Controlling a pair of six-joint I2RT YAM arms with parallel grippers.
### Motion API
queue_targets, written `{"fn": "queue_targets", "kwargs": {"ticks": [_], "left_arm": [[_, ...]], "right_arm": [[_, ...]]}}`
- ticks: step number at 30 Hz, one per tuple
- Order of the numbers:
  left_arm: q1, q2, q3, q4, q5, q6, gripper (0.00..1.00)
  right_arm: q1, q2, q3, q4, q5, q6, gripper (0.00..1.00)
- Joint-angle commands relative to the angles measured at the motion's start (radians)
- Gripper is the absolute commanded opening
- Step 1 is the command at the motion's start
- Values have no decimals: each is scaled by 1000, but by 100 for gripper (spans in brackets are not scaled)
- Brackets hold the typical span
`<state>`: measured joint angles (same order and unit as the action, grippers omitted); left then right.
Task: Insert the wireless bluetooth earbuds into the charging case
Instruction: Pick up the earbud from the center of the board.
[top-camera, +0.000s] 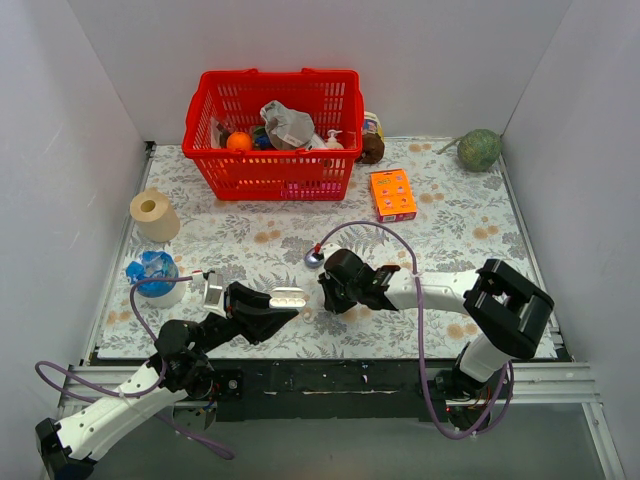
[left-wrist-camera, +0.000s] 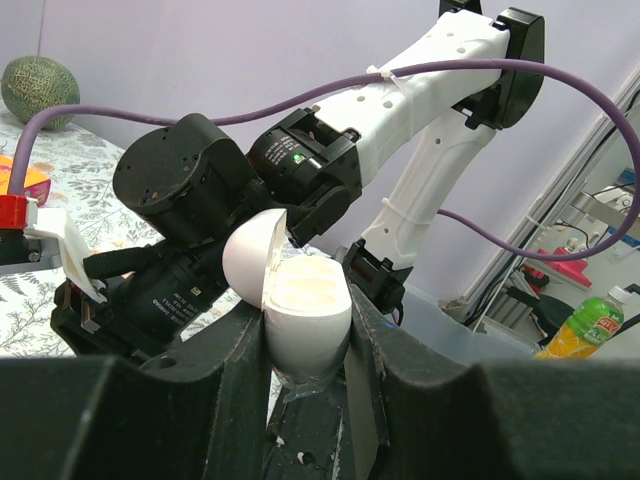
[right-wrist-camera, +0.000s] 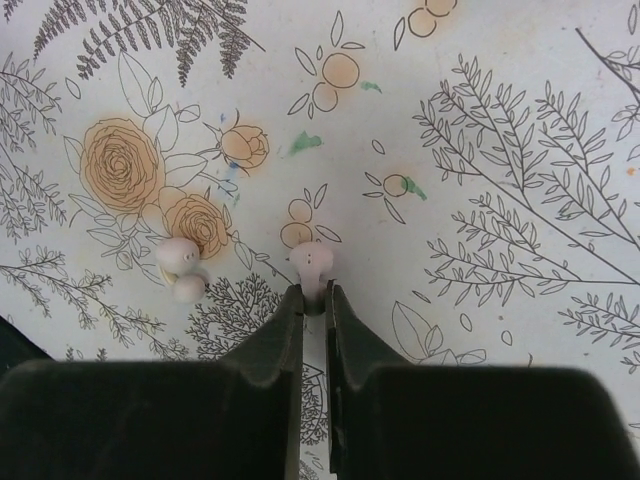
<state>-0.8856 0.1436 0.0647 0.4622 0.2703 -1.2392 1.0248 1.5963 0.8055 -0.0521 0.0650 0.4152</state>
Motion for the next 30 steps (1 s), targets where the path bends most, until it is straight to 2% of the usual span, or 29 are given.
{"fn": "queue_targets", "kwargs": {"ticks": [1, 2, 6, 9, 12, 14, 18, 22, 25, 30], "left_arm": [[2, 10, 23, 0, 1, -3, 0], [2, 8, 23, 1, 1, -3, 0], [2, 19, 26, 1, 3, -2, 0], [2, 48, 40, -14, 6, 6, 0], [2, 92, 61, -30, 36, 35, 0], [2, 145, 63, 13, 62, 50, 0], [2, 253, 52, 160, 168, 64, 0], [2, 384, 89, 253, 318, 101, 0], [2, 474, 147, 263, 392, 127, 0], [2, 533, 176, 289, 429, 153, 0]], "right_arm": [[-2, -41, -3, -14, 44, -1, 8], [-2, -58, 1, -23, 48, -4, 1], [0, -194, 21, -136, 26, -93, 1], [7, -361, 69, -303, -92, -245, 1], [59, -537, 154, -509, -120, -367, 1], [86, -631, 214, -650, -126, -409, 1], [139, -700, 354, -797, -186, -464, 1], [172, -710, 429, -841, -270, -489, 1], [204, -702, 428, -824, -265, -487, 1], [245, -682, 400, -735, -234, -460, 1]]}}
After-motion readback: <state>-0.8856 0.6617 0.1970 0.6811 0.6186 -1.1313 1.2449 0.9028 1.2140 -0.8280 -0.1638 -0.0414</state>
